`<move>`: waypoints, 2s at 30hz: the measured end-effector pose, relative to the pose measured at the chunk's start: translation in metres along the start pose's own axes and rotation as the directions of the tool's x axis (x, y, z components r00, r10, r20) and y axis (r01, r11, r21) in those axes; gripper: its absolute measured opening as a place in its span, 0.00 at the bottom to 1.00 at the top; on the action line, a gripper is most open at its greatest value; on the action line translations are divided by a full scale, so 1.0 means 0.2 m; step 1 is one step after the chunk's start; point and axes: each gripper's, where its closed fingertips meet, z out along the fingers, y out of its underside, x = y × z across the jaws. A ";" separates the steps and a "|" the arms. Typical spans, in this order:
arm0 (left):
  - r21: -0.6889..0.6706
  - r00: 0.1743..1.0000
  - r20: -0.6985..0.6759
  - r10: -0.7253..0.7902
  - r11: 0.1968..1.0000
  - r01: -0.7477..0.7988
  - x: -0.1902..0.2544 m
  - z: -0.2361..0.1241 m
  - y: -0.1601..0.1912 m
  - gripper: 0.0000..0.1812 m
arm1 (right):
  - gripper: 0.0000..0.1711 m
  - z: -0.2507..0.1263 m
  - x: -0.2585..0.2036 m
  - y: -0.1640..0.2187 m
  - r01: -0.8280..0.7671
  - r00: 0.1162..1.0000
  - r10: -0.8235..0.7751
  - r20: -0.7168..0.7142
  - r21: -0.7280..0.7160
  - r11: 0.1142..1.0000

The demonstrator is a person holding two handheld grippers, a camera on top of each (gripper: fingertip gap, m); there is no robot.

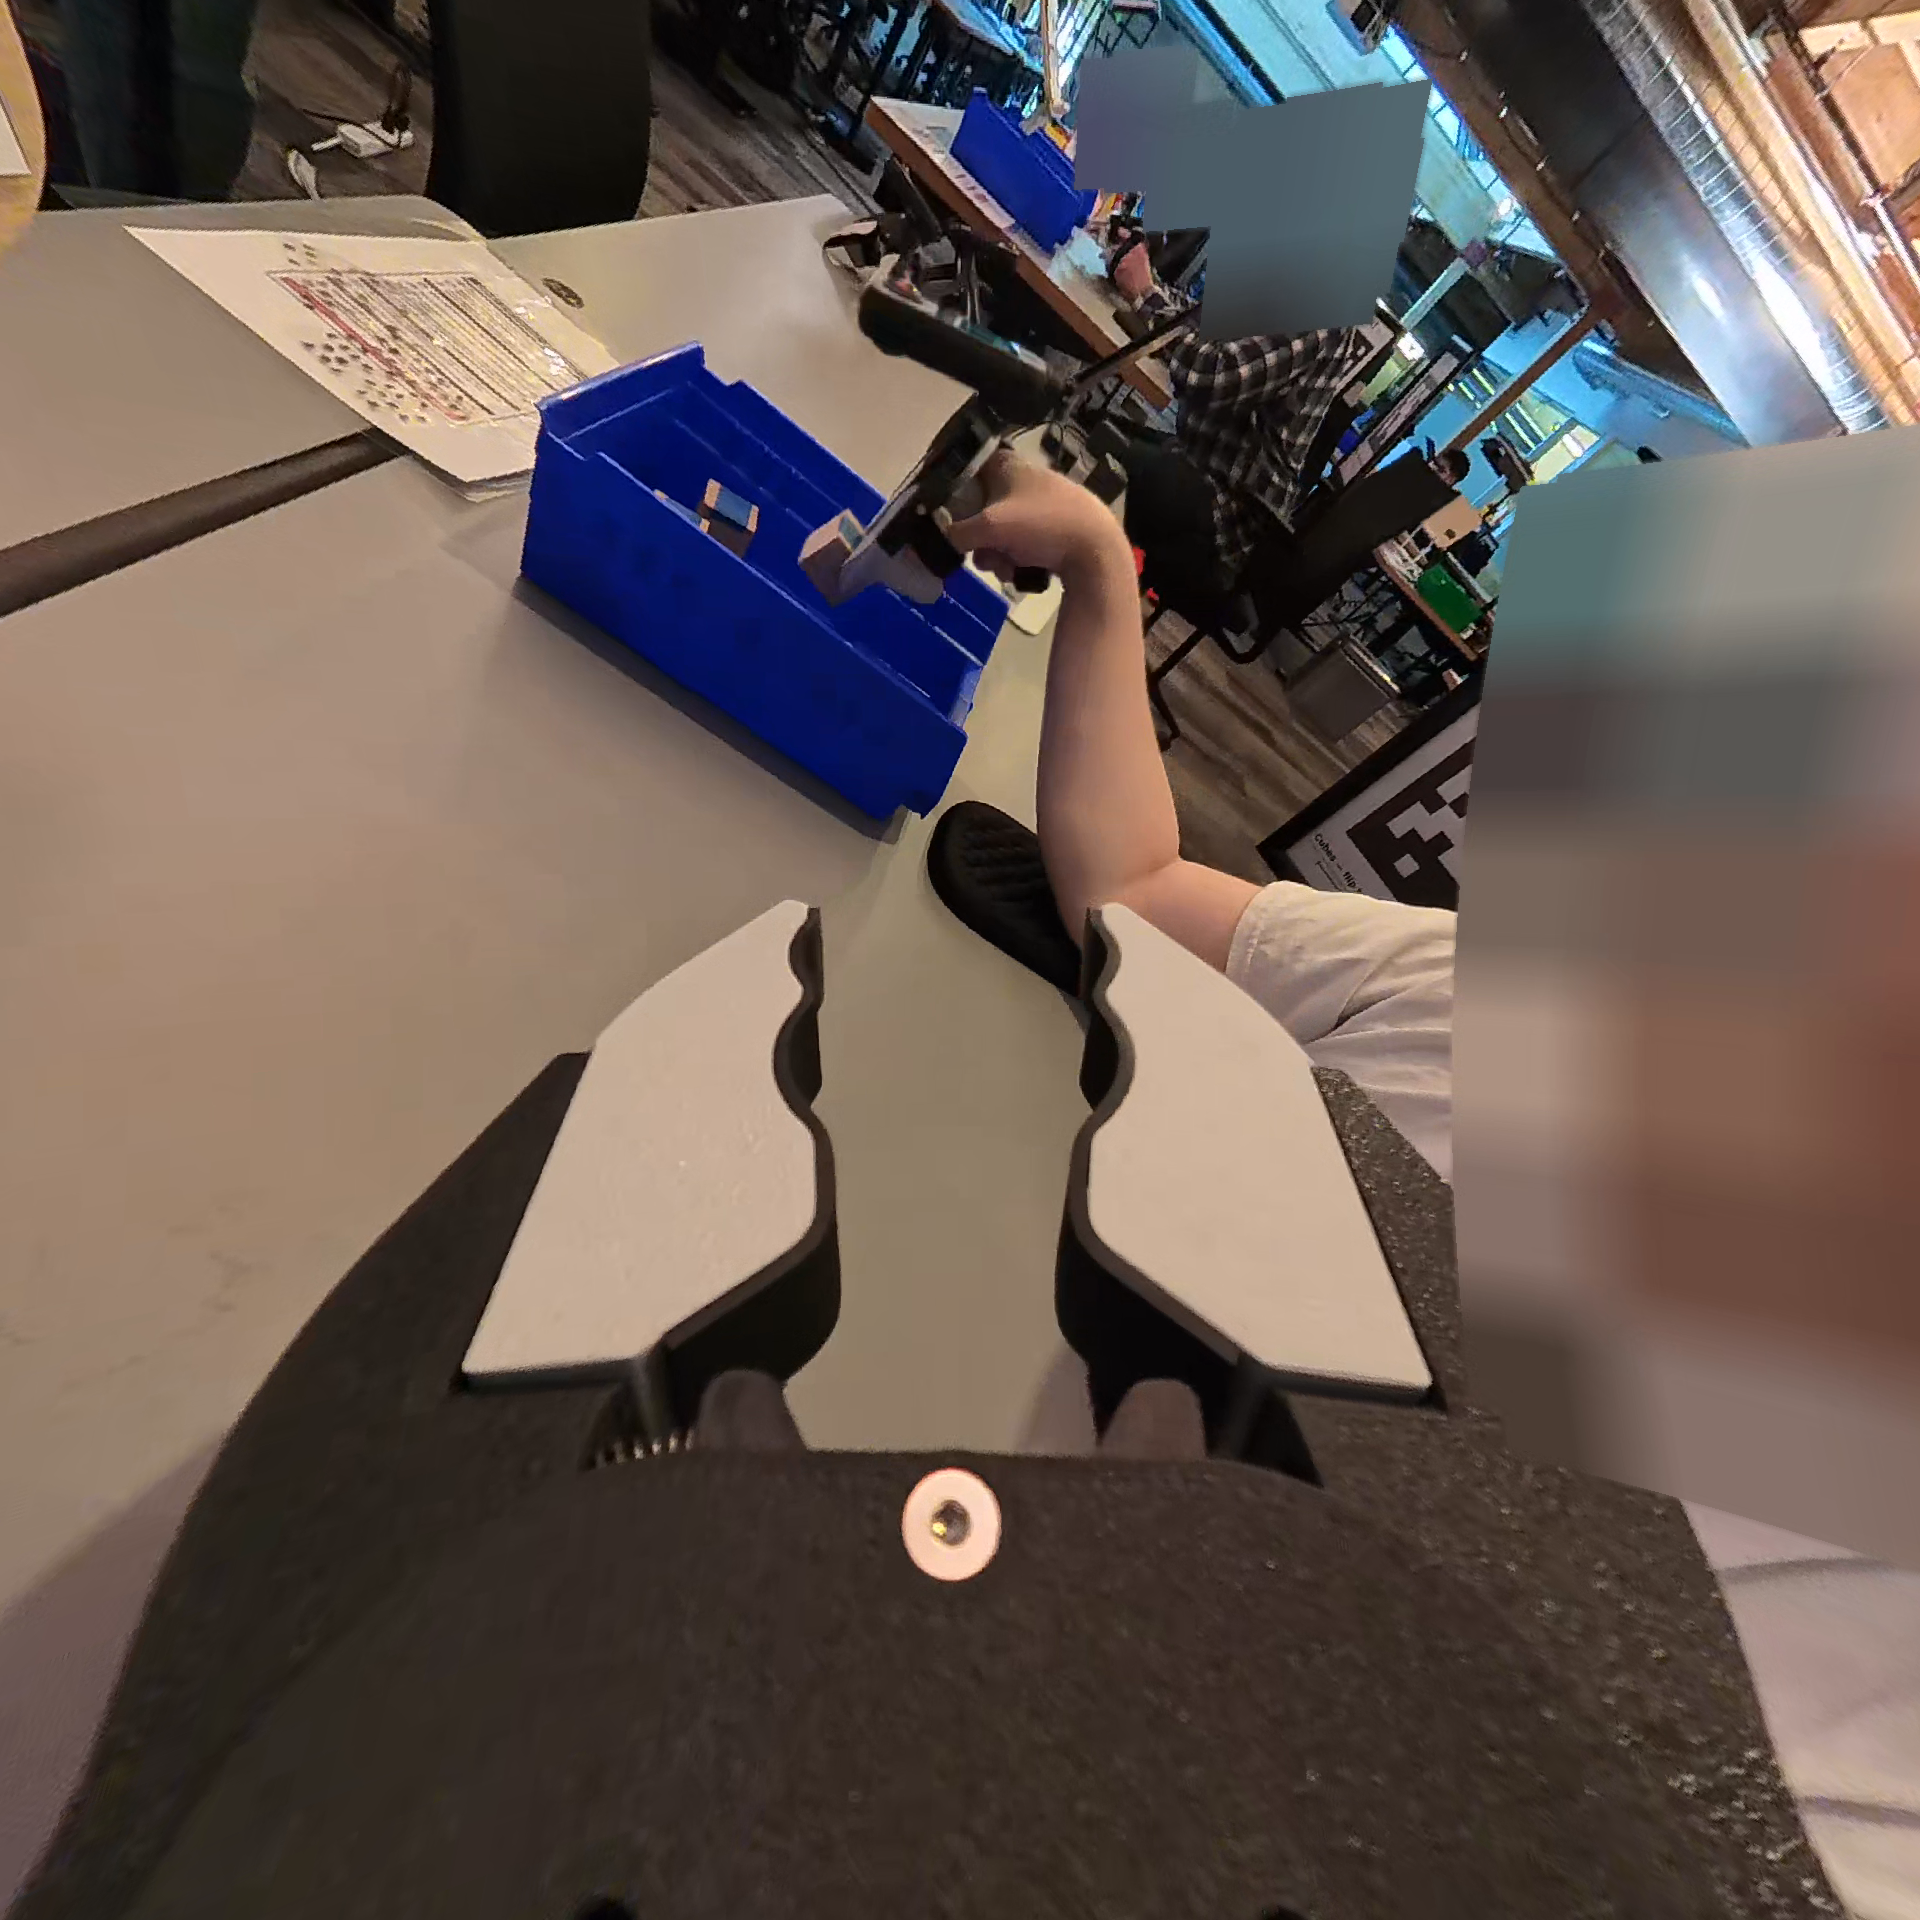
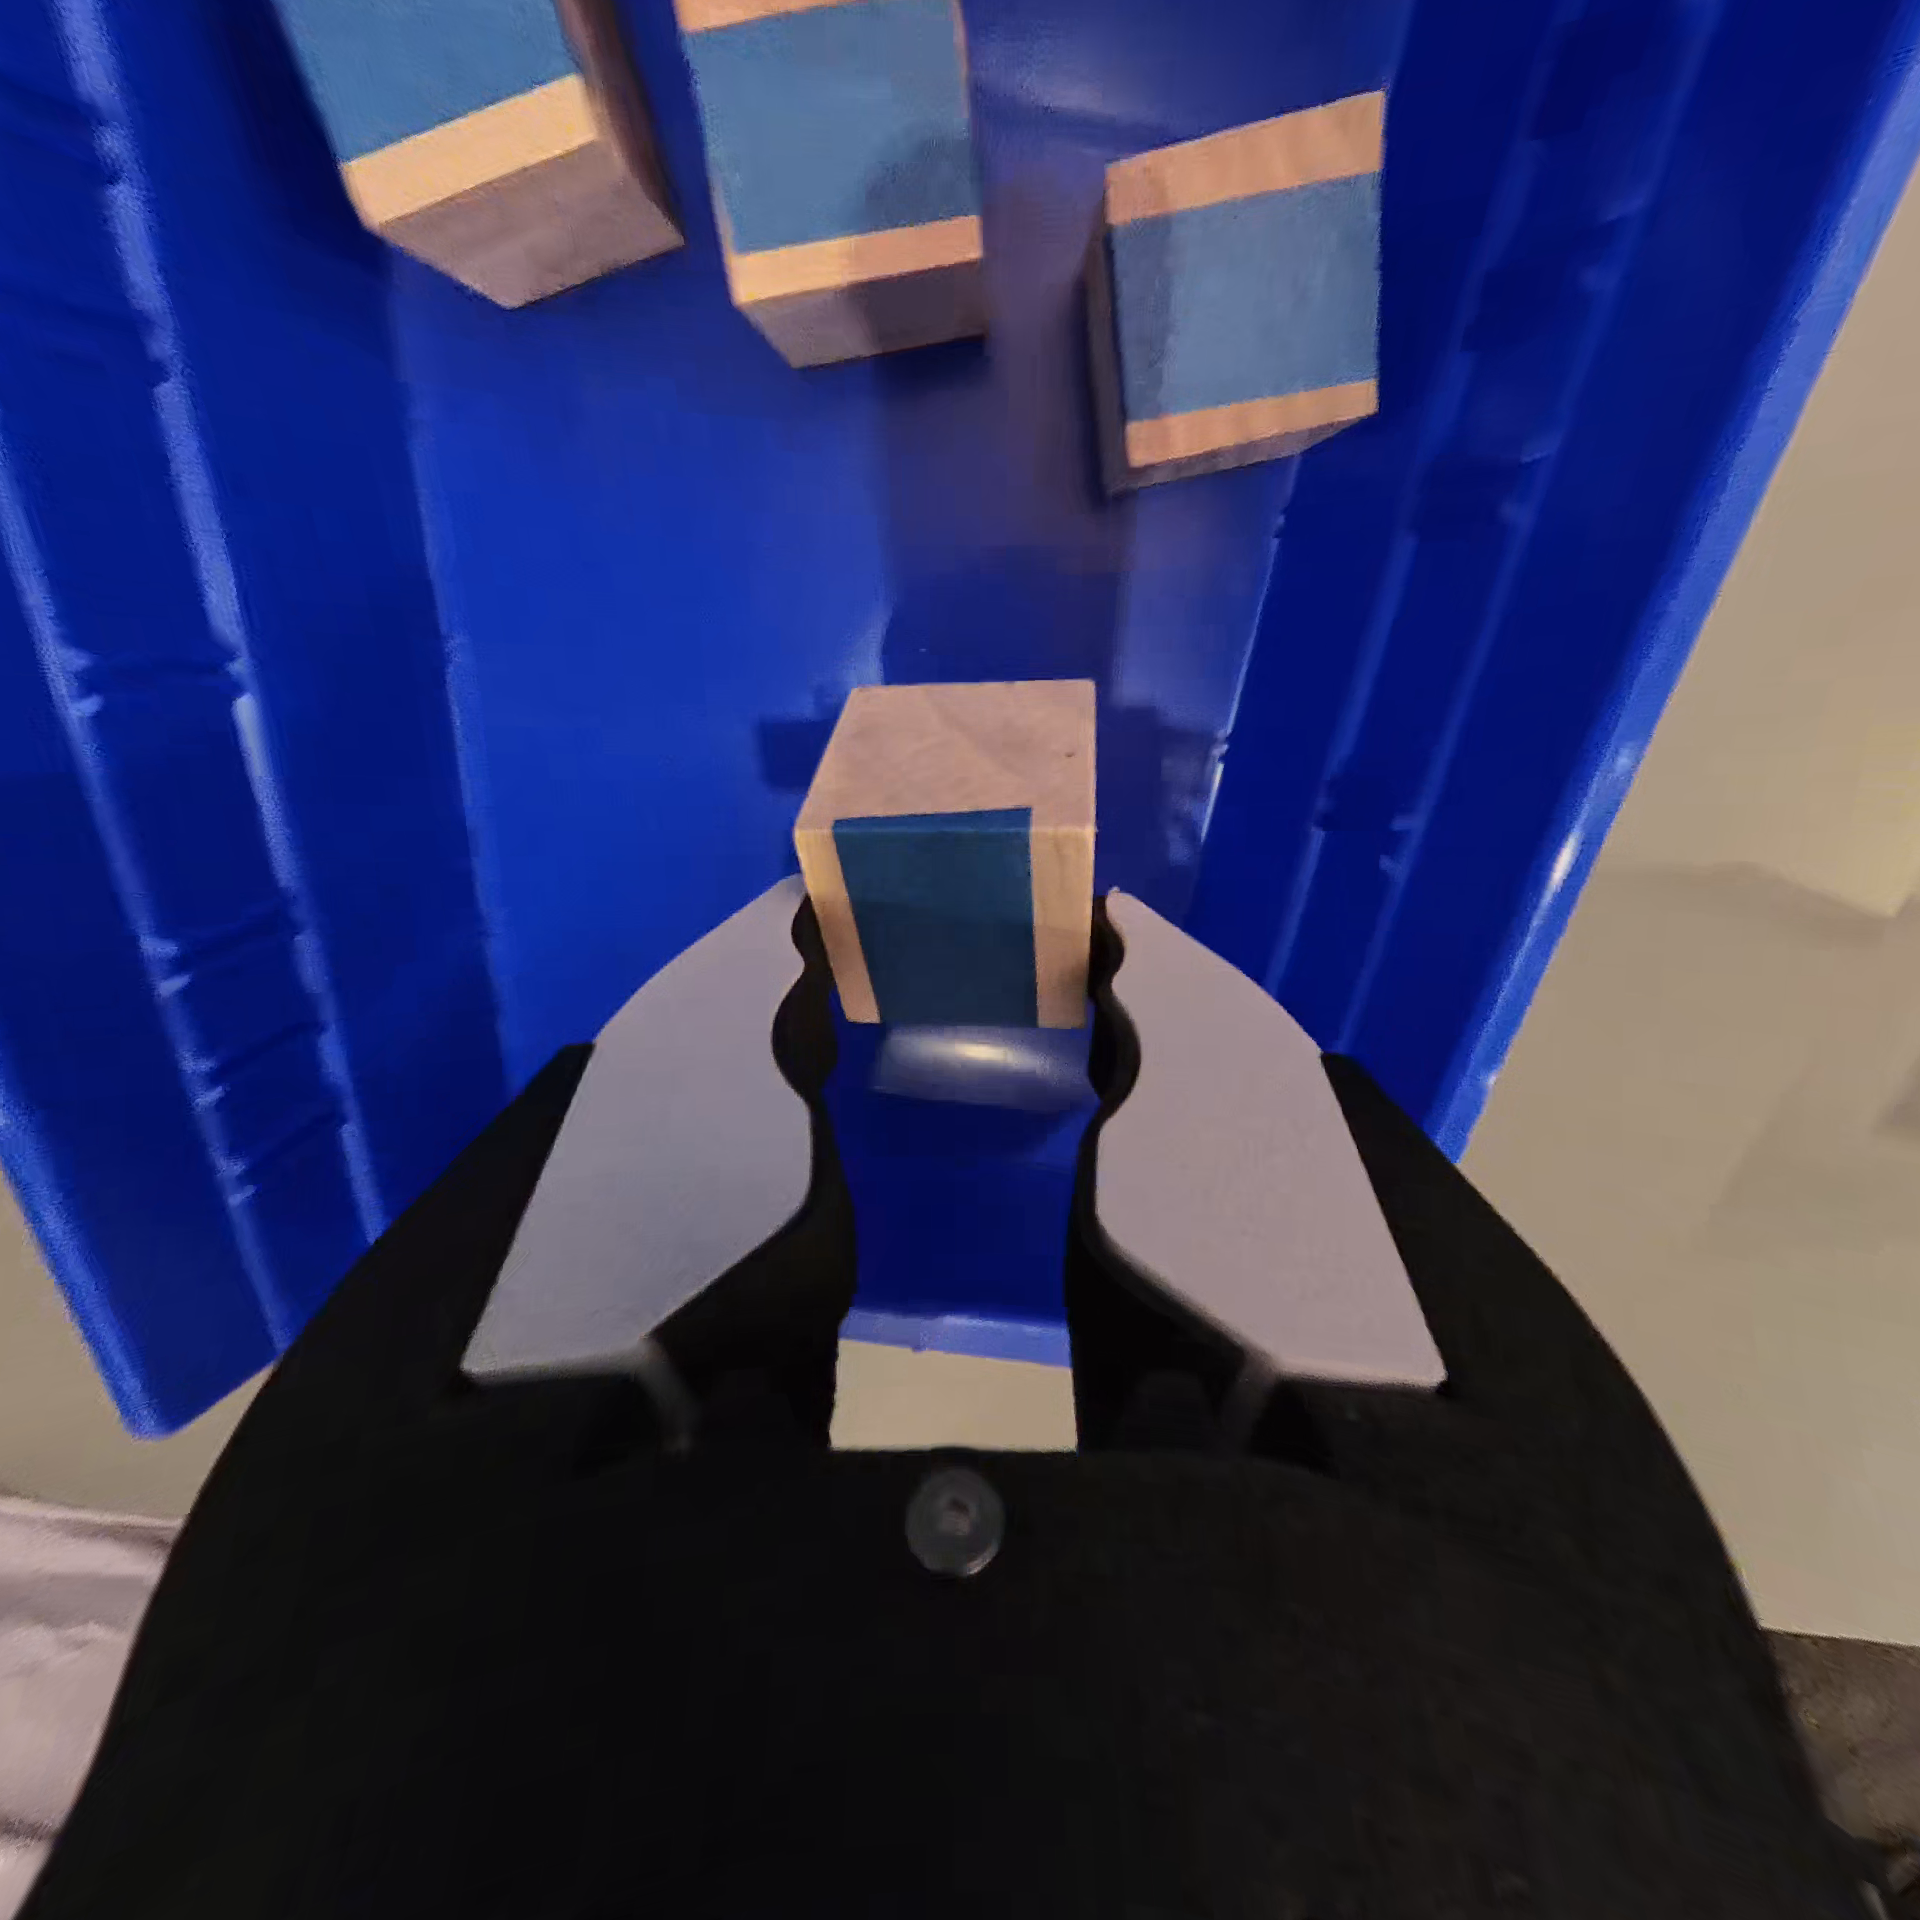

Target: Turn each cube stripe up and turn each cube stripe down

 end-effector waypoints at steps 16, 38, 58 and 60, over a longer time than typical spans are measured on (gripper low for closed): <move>-0.032 1.000 -0.006 0.009 0.999 -0.009 0.03 0.03 0.02 0.25 | 0.27 0.20 0.13 0.04 -0.042 0.988 0.013 -0.154 -0.186 0.982; 0.211 0.788 0.586 0.187 0.904 -0.371 -0.11 -0.71 -0.18 0.21 | 0.28 -0.90 -0.64 -0.35 0.509 0.860 -0.311 -0.404 0.653 0.560; 0.059 0.294 0.940 -0.171 0.933 0.355 -1.36 -0.91 0.50 0.38 | 0.30 -0.73 -0.62 -0.36 0.537 0.840 -0.358 -0.408 0.532 0.654; 0.057 0.263 0.951 -0.163 0.927 0.370 -1.40 -0.93 0.53 0.37 | 0.30 -0.72 -0.62 -0.35 0.538 0.839 -0.364 -0.405 0.521 0.662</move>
